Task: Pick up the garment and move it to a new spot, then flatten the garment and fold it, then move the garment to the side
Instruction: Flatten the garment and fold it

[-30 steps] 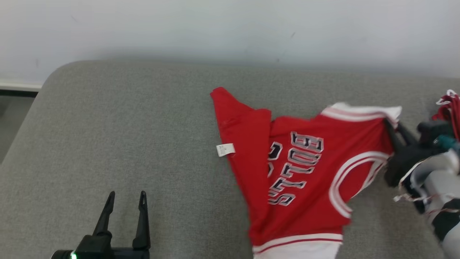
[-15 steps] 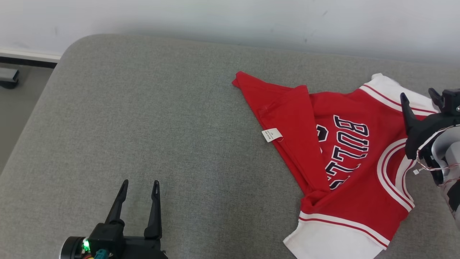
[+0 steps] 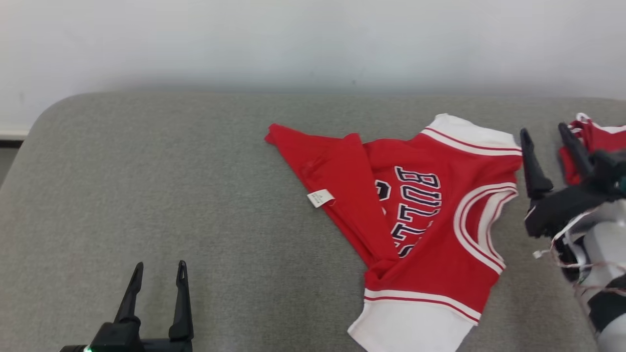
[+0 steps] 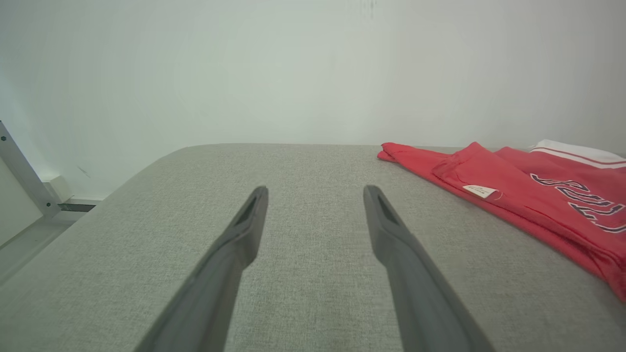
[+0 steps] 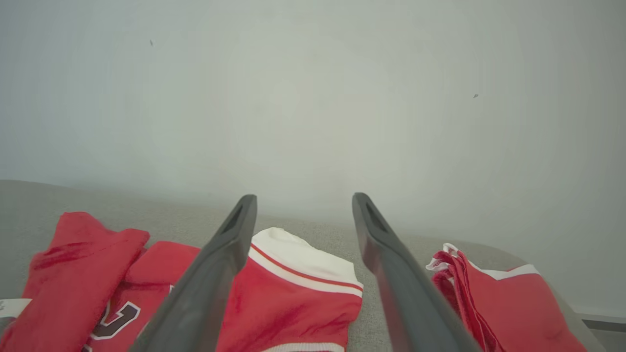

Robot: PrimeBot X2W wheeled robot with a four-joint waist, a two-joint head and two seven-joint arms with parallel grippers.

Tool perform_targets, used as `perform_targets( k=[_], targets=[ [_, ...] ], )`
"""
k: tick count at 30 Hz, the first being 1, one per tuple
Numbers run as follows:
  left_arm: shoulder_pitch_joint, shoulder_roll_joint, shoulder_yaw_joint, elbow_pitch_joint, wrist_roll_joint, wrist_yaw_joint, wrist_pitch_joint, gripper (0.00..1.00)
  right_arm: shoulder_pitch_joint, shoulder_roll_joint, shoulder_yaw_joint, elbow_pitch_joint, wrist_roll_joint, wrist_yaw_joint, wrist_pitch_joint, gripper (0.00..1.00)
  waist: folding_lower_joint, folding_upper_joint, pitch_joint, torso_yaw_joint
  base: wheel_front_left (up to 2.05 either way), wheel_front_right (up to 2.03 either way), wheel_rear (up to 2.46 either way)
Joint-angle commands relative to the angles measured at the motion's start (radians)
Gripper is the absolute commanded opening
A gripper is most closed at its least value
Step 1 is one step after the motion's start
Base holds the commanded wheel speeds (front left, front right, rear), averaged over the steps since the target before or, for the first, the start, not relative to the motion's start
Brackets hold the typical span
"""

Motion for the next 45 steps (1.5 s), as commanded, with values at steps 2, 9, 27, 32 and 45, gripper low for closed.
perform_targets(
  k=[2,9,27,32,45],
  targets=[
    [0.024,0.008,0.009,-0.004,0.005,0.005,-0.003,1.0,0.051,0.033,-0.029,-0.059,-0.014,-0.003,-0.004,1.0,0.0001,-0.0001,-0.04,-0.059,0.0,0.0,0.0],
    [0.019,0.008,0.02,-0.012,0.017,-0.003,-0.003,1.0,0.326,0.154,-0.161,-0.351,-0.071,-0.003,-0.004,1.0,0.0001,-0.0001,-0.046,-0.116,0.0,0.0,0.0],
    [-0.036,0.054,0.058,0.015,0.019,-0.025,-0.003,1.0,0.624,0.365,-0.24,-0.586,-0.143,-0.003,-0.005,1.0,0.0001,-0.0001,-0.018,-0.239,0.0,0.0,0.0],
    [-0.148,0.101,0.061,0.048,-0.001,-0.054,0.019,1.0,0.584,0.376,-0.215,-0.578,-0.13,-0.003,-0.005,1.0,0.0001,-0.0001,0.023,-0.31,0.0,0.0,0.0],
    [-0.493,0.259,-0.021,0.169,-0.063,-0.102,0.218,1.0,0.521,0.42,-0.177,-0.546,-0.083,-0.003,-0.005,1.0,0.0001,-0.0001,0.137,-0.446,0.0,0.0,0.0]
  ],
)
